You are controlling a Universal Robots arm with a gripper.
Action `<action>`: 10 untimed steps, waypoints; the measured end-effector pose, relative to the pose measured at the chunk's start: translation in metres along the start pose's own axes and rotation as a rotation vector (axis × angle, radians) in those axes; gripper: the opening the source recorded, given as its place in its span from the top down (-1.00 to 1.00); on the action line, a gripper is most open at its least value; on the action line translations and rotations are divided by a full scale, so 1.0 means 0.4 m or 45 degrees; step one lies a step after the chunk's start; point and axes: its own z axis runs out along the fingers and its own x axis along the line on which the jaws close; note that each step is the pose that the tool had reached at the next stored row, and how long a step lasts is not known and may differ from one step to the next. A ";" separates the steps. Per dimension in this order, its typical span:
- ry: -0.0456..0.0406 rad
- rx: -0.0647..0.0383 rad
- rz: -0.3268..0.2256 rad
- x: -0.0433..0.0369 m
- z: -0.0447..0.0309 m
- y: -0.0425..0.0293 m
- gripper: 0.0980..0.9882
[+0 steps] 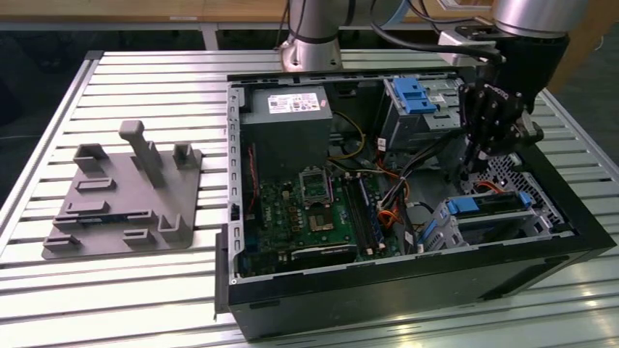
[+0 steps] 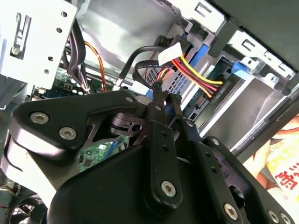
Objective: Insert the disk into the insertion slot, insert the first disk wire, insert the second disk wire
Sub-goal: 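Insert the second disk wire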
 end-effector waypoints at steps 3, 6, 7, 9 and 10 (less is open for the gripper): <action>0.000 -0.017 -0.004 0.002 -0.001 -0.020 0.77; 0.002 -0.034 -0.007 0.003 -0.001 -0.037 0.77; 0.000 -0.034 -0.006 0.005 -0.001 -0.037 0.77; -0.021 -0.035 -0.002 0.006 -0.001 -0.037 0.77; -0.043 -0.034 0.000 0.006 -0.001 -0.037 0.77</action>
